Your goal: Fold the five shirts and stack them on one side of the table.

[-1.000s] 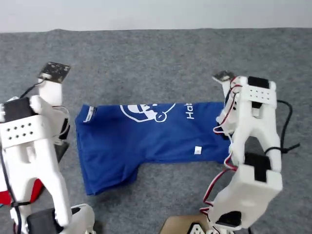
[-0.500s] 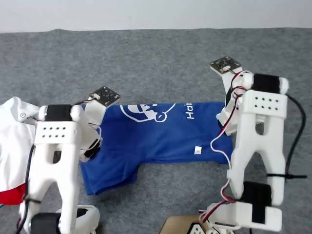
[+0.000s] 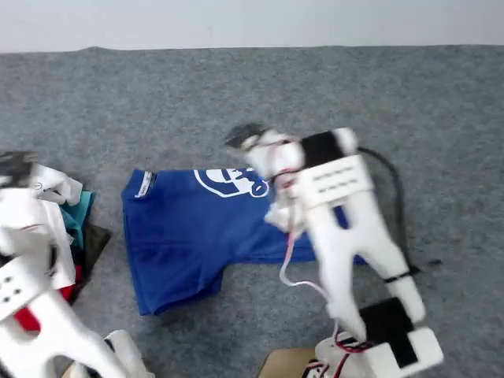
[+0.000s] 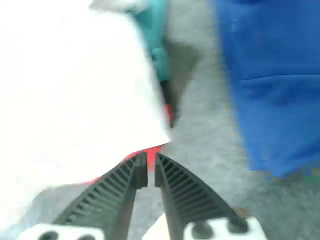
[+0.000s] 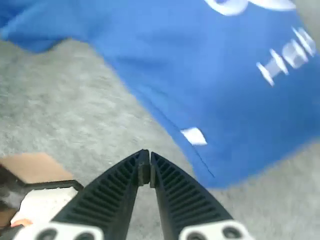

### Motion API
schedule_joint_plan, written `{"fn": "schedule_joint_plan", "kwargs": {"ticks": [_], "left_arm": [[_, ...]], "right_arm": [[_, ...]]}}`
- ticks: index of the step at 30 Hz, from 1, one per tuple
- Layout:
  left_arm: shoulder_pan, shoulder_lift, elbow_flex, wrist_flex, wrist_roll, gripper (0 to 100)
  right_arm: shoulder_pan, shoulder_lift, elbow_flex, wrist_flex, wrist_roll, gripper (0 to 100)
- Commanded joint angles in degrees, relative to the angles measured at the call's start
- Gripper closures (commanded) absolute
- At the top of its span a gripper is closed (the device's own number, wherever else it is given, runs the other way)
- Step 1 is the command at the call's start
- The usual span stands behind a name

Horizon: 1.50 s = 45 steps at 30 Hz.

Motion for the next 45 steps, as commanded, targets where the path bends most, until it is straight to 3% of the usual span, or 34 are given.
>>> {"fn": "schedule_joint_plan", "kwargs": {"ticks": [1, 6, 12, 21, 45], "left_arm": [[-12.31, 0.53, -0.66, -4.13, -0.79, 95], [-22.07, 5.19, 2.68, -8.44, -1.14, 95], [-27.87, 10.29, 4.35, -12.48, -2.99, 95], [-27.87, 13.89, 4.00, -14.24, -2.99, 95], [-28.13, 13.63, 3.91, -13.89, -2.99, 95]], "right_arm": [[-9.10, 2.77, -0.35, -3.12, -0.44, 99.0], [-19.47, 8.92, -0.53, -7.52, 1.23, 96.1], [-27.12, 14.46, -0.62, -10.33, 3.16, 70.8], [-36.09, 17.89, -1.67, -14.99, 3.25, 70.1], [-37.14, 38.55, -10.02, -18.59, 2.99, 70.7]]}}
